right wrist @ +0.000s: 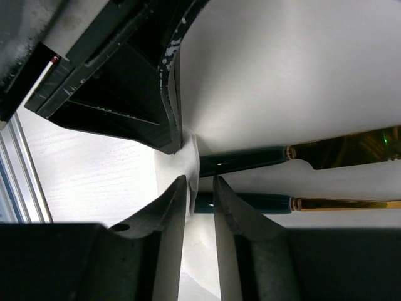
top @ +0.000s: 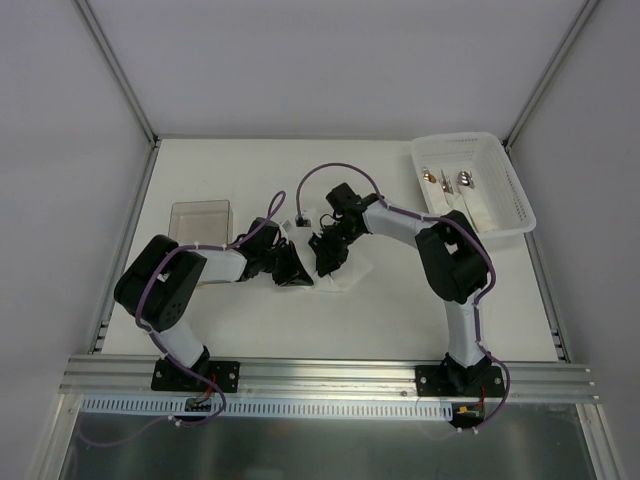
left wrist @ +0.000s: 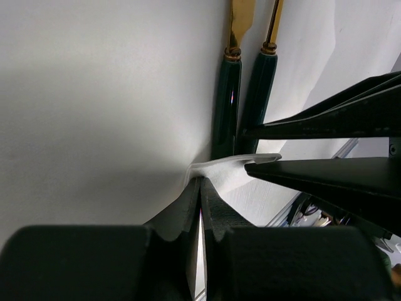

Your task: Place the utensils on the paper napkin and roll it up

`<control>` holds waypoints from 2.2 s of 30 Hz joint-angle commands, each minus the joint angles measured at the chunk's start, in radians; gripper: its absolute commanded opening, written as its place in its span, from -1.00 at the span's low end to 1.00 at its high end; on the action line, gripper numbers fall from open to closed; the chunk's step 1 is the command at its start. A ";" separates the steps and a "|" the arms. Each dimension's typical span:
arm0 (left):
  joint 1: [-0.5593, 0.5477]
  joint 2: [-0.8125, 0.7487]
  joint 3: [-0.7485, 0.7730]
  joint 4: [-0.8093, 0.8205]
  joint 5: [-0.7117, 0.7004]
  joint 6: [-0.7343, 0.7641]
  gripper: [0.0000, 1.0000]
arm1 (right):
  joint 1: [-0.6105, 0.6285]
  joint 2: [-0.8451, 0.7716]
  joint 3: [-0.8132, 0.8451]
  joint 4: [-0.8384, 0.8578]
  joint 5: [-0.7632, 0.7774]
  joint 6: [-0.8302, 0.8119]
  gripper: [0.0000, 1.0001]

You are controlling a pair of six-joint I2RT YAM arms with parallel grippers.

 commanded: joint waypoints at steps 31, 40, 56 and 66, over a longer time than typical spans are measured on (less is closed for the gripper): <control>-0.007 0.027 0.017 -0.021 -0.025 -0.005 -0.94 | 0.005 -0.221 -0.131 -0.063 0.255 0.321 -0.83; -0.009 0.028 0.014 -0.021 -0.026 -0.007 -0.94 | 0.046 -0.221 -0.143 -0.045 0.223 0.344 -0.83; -0.009 0.029 0.011 -0.021 -0.026 -0.005 -0.93 | 0.062 -0.100 -0.095 -0.039 0.324 0.339 -0.85; -0.007 0.029 0.007 -0.021 -0.026 -0.002 -0.93 | 0.062 -0.063 -0.080 -0.048 0.351 0.368 -0.85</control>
